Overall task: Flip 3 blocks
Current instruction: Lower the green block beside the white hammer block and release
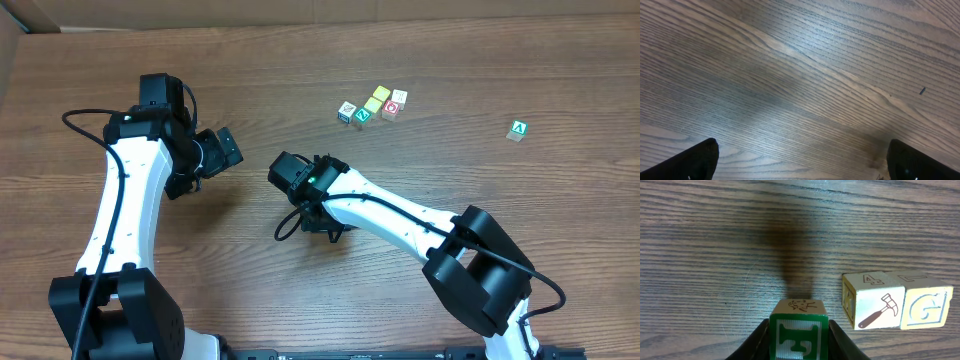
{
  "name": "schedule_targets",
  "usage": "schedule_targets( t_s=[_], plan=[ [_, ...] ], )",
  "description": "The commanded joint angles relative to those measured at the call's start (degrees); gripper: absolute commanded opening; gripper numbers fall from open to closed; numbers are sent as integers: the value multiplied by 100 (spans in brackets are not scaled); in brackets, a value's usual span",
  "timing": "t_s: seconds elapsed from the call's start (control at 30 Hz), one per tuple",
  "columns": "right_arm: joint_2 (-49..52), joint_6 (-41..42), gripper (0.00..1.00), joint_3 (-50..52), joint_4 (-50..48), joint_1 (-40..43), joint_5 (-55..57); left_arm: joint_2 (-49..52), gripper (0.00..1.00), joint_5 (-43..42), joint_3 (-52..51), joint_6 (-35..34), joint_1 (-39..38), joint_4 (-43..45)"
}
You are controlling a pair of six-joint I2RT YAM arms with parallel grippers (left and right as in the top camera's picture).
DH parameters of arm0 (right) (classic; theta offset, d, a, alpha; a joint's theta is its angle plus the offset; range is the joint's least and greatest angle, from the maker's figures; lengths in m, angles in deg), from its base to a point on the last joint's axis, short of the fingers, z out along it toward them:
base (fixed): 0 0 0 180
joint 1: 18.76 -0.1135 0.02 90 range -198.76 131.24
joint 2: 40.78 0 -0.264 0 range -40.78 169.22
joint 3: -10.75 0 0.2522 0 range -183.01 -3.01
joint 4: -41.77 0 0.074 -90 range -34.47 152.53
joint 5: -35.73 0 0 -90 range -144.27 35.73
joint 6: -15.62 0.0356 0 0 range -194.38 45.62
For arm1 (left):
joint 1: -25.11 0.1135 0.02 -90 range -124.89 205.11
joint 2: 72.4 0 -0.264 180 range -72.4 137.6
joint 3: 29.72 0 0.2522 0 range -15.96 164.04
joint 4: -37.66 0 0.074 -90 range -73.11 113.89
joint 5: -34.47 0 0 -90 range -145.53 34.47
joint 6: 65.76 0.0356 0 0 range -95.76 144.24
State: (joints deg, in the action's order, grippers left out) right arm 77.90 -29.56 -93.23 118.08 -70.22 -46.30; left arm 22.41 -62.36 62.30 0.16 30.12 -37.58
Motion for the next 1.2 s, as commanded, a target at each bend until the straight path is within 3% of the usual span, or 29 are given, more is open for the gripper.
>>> schedule_targets(
  t_s=[0.0,0.63,0.7,0.77,1.17],
  plan=[
    [94,46,29,28,-17,-24,101,33,100,-24,74,-81,22,4],
    [92,142,29,426,-396,-22,103,33,100,-24,74,-81,22,7],
    [92,122,35,426,-396,-22,101,33,100,-24,74,-81,22,4],
    [92,122,47,424,-396,-22,98,35,100,-24,74,-81,22,7],
    [59,-13,52,-791,516,-20,81,33,100,-24,74,-81,22,7]
  ],
)
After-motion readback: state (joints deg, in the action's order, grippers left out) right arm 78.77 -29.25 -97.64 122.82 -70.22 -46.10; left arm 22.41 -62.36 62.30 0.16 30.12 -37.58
